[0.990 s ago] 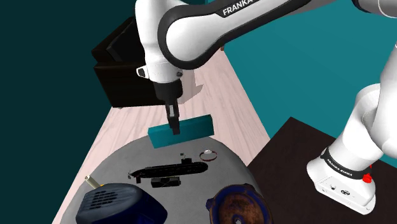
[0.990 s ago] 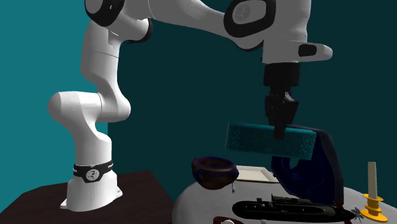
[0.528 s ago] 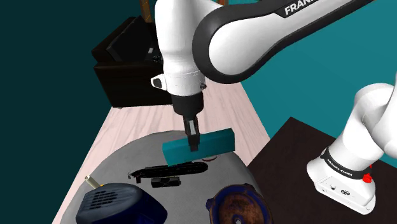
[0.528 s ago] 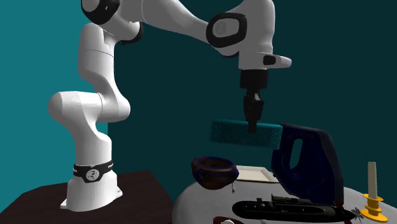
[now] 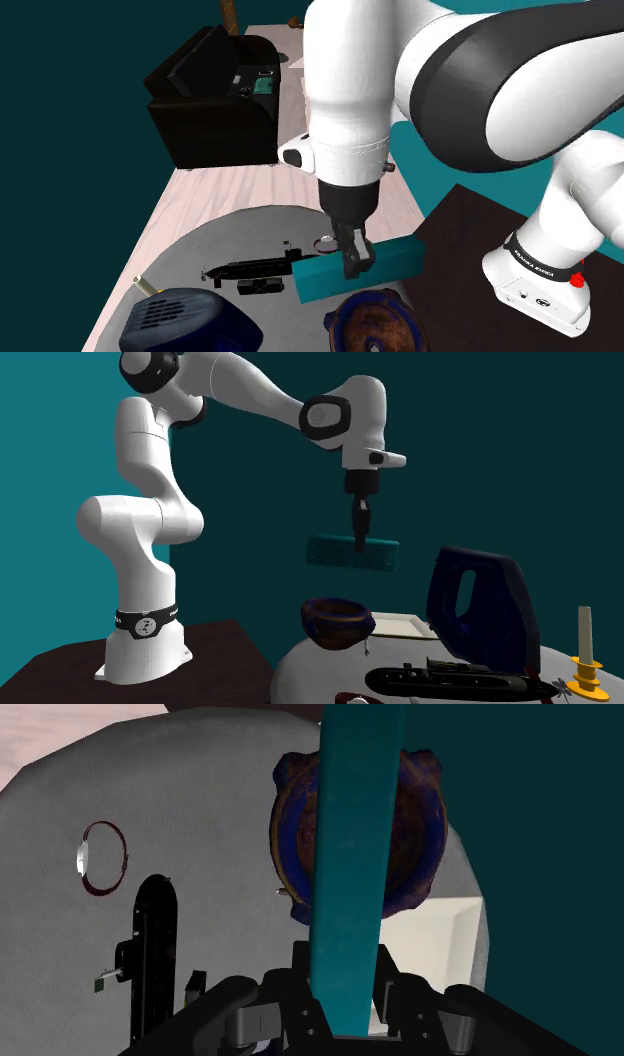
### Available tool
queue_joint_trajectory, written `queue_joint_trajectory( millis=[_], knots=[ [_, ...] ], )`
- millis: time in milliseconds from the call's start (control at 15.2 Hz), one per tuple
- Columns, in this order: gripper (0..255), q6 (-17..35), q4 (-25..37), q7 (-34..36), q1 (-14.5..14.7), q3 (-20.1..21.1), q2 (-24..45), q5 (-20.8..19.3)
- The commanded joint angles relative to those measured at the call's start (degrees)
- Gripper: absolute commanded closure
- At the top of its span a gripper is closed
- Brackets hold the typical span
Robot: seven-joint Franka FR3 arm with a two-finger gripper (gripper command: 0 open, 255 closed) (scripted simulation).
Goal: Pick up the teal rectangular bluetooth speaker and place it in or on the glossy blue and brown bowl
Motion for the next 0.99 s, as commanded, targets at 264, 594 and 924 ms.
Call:
queue_joint_trajectory(
  millis=[264,594,924],
  knots=[
    [255,0.2,-6.6,4.3,4.0,3.2,-8.0,4.8],
    [255,4.4,-9.1,3.8,4.1,3.9,-6.3,5.0],
    [255,8.6,-11.4,3.4,4.2,4.6,-4.3,5.1]
  ],
)
